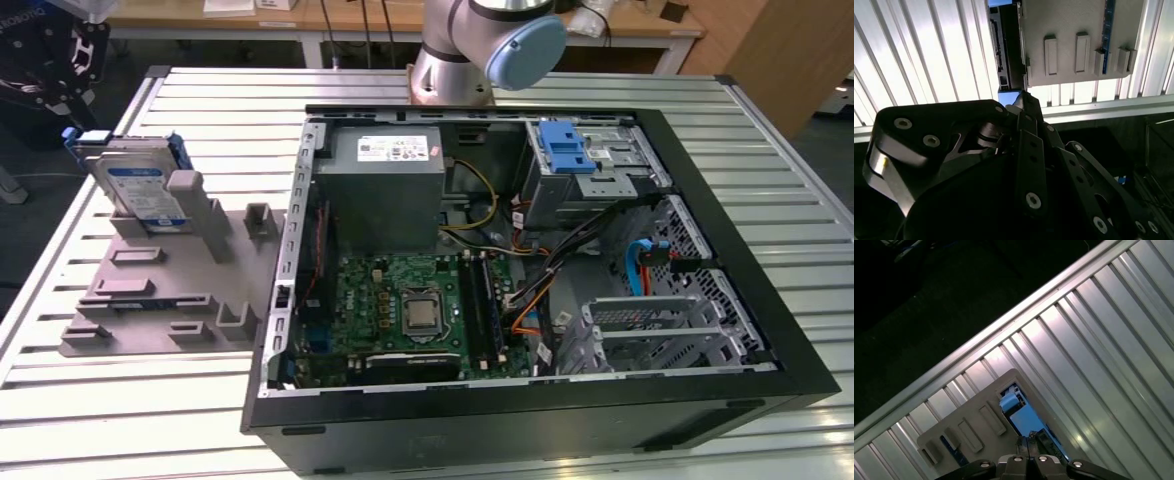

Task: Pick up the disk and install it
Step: 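Pick up the disk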

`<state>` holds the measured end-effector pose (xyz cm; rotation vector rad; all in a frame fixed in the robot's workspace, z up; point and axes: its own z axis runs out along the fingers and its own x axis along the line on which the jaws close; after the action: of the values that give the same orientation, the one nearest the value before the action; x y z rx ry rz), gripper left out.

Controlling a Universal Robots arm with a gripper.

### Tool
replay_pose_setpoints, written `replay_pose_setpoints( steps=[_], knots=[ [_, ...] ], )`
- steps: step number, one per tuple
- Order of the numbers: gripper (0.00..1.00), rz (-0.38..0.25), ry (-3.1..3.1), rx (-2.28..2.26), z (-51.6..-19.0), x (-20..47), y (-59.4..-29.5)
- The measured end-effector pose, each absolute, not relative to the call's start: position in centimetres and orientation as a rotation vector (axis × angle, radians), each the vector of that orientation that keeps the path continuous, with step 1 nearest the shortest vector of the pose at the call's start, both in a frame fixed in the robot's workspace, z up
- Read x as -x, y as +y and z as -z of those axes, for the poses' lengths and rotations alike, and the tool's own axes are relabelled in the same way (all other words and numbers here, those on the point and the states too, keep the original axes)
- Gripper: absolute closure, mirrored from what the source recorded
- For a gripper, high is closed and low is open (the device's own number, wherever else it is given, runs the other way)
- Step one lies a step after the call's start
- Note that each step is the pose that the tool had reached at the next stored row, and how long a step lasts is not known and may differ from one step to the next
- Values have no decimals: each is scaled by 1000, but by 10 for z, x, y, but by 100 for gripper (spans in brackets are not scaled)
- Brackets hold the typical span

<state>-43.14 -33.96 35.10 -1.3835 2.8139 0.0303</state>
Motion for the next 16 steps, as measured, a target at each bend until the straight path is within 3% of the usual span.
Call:
replay_pose_setpoints(
  steps=[16],
  knots=[
    [89,-31,2736,1534,-351,431,-340]
  ],
)
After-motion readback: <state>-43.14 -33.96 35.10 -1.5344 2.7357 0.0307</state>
